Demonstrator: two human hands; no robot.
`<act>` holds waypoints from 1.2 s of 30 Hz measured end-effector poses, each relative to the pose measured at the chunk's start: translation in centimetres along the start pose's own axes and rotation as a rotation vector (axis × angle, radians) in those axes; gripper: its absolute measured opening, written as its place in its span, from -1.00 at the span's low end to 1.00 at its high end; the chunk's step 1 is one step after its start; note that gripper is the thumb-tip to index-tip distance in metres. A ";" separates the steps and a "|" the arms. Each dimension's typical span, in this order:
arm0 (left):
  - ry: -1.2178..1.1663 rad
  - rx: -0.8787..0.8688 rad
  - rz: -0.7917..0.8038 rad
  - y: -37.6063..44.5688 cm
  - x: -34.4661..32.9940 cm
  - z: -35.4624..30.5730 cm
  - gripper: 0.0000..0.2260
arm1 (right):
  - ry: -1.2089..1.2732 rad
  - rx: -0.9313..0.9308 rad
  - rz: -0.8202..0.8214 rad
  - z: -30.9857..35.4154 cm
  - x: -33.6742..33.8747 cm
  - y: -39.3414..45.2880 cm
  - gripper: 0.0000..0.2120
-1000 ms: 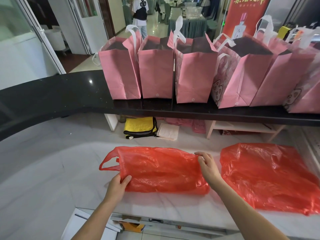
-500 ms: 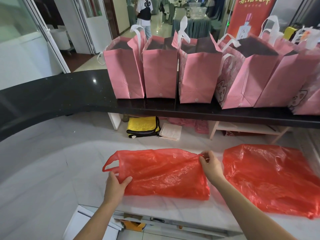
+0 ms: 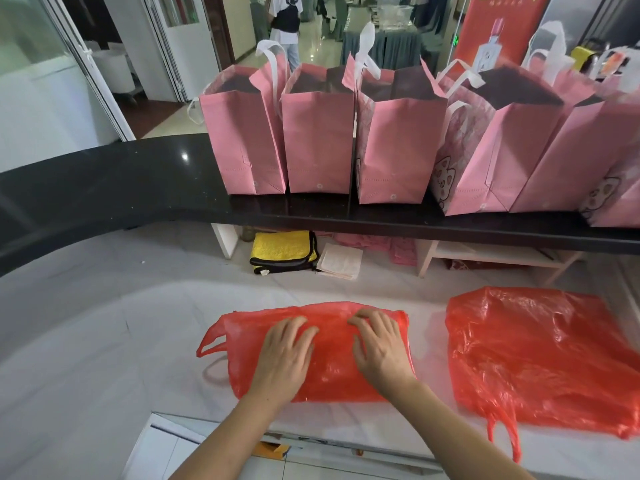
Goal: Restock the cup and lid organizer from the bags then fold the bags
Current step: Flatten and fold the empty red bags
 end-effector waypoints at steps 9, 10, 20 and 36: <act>0.083 0.030 0.457 0.8 -6.5 2.0 -0.41 | -0.239 -0.189 0.385 -2.5 -5.4 -1.7 -0.37; 0.081 0.037 0.463 1.0 -6.7 2.1 -0.41 | -0.262 -0.193 0.416 -2.7 -5.7 -1.8 -0.34; 0.078 -0.052 0.491 2.6 -8.8 2.5 -0.39 | -0.279 -0.159 0.565 -2.2 -6.9 -1.9 -0.14; 0.001 0.060 0.583 0.9 -11.6 9.3 -0.38 | -0.275 -0.333 0.567 -4.8 -8.4 -4.9 -0.01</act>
Point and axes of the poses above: each hand's wrist, its own y-axis towards the middle knuckle, its own x-axis out of the back of the hand, z = x × y, the point moved 5 cm from there along y, towards the middle knuckle, and after that the axes turned 8 degrees about -x, right-handed, at the moved point
